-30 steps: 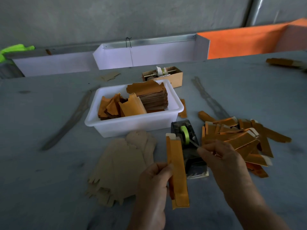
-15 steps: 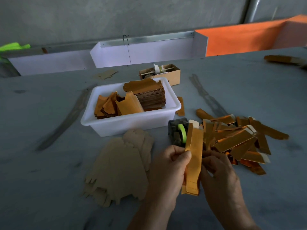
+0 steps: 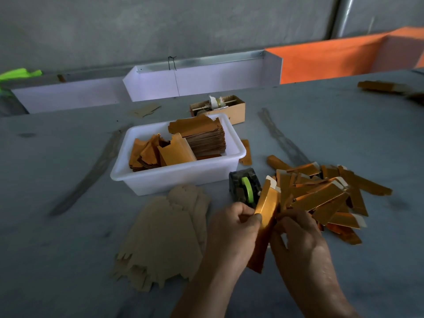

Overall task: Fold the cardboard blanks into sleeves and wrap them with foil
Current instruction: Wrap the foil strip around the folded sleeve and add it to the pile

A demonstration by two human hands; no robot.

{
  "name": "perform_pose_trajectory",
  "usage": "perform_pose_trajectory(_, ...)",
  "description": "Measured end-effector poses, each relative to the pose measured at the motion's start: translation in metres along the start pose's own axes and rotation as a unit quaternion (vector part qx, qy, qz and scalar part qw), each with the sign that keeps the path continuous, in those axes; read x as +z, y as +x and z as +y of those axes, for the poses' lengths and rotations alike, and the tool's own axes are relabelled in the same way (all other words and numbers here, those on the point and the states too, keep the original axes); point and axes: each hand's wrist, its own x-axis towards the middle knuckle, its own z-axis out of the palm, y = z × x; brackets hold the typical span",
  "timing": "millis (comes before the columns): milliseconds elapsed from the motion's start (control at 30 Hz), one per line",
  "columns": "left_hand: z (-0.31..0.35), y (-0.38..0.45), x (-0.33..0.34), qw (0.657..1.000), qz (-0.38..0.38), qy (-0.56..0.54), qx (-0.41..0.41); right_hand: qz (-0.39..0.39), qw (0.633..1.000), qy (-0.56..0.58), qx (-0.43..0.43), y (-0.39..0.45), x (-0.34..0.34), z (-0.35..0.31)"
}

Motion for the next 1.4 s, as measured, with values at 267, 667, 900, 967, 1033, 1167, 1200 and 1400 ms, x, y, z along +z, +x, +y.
perform_pose_trajectory(267,-0.002,-0.017,-0.009,0.985,-0.055,-0.152,-0.06,-0.123,0.91,0.381,0.107,0.0,-0.053,-0.003)
perform_pose_trajectory(667,0.006,-0.035,-0.019,0.968,-0.096,-0.215,-0.087,-0.186,0.945,0.271,-0.007,0.003,-0.059,-0.01)
perform_pose_trajectory(900,0.007,-0.038,-0.021,0.96,-0.111,-0.246,-0.08,-0.169,0.964,0.205,0.003,0.007,-0.058,-0.013)
perform_pose_trajectory(967,0.008,-0.039,-0.021,0.96,-0.119,-0.243,-0.077,-0.164,0.967,0.193,-0.004,0.008,-0.058,-0.014)
perform_pose_trajectory(1033,0.008,-0.038,-0.023,0.956,-0.132,-0.246,-0.084,-0.159,0.97,0.186,-0.006,0.008,-0.058,-0.015)
perform_pose_trajectory(1167,0.009,-0.039,-0.025,0.951,-0.152,-0.256,-0.085,-0.155,0.975,0.161,-0.012,0.007,-0.057,-0.018)
perform_pose_trajectory(1200,0.009,-0.04,-0.025,0.953,-0.144,-0.255,-0.081,-0.152,0.977,0.15,-0.013,0.007,-0.057,-0.019)
perform_pose_trajectory(1400,0.001,-0.044,-0.014,0.982,-0.051,-0.18,-0.015,-0.14,0.987,0.081,0.0,0.004,-0.057,-0.027)
